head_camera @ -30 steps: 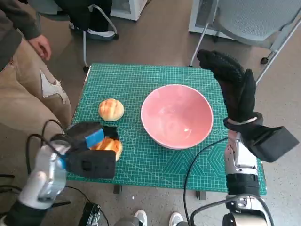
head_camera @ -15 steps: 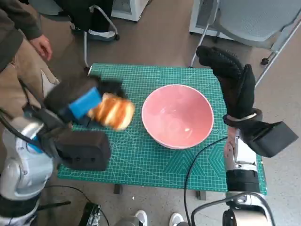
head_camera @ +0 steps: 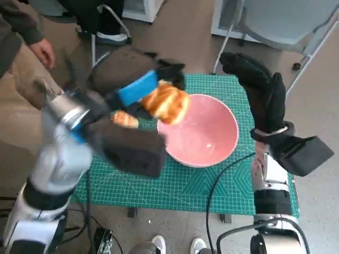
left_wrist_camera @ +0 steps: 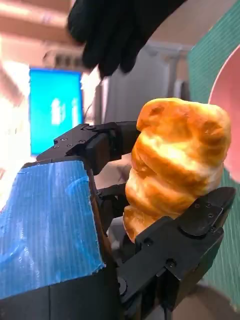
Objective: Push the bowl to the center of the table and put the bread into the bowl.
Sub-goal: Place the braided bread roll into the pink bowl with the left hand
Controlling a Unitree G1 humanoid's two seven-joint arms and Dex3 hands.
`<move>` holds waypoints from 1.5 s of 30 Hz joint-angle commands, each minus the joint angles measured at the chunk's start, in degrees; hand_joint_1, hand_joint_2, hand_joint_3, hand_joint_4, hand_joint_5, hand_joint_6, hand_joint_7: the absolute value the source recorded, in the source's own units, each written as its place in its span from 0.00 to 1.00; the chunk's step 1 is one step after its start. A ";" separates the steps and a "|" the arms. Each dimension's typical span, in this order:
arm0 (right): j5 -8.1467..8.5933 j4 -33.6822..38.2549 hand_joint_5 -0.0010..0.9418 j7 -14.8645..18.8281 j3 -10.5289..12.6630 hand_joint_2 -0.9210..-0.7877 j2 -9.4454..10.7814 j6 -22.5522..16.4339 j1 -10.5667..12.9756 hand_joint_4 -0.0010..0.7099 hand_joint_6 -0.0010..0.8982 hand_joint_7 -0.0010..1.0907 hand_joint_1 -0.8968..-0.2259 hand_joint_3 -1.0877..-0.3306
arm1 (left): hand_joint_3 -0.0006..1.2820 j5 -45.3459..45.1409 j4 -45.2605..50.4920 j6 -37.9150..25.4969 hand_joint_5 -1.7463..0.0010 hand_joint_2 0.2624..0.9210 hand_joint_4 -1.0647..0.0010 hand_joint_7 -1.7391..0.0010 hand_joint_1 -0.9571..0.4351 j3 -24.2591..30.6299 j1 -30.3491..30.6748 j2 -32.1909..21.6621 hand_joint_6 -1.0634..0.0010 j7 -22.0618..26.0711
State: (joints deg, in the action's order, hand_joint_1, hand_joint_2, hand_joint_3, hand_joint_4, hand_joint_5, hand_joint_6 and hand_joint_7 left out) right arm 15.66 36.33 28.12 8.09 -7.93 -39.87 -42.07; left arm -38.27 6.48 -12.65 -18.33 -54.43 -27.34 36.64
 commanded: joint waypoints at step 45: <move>-1.04 -6.53 0.00 -4.76 1.33 0.00 -0.68 3.02 5.97 0.24 0.01 0.45 0.26 0.39 | 0.04 2.88 -48.45 5.67 0.85 0.73 0.87 0.98 0.55 -11.41 -21.09 17.27 0.82 3.84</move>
State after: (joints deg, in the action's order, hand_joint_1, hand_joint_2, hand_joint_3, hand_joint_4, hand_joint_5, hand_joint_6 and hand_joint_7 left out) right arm 15.35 29.92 23.95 9.72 -8.83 -37.83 -37.43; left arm -35.63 -42.57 -6.95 -29.77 -73.19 -8.94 38.94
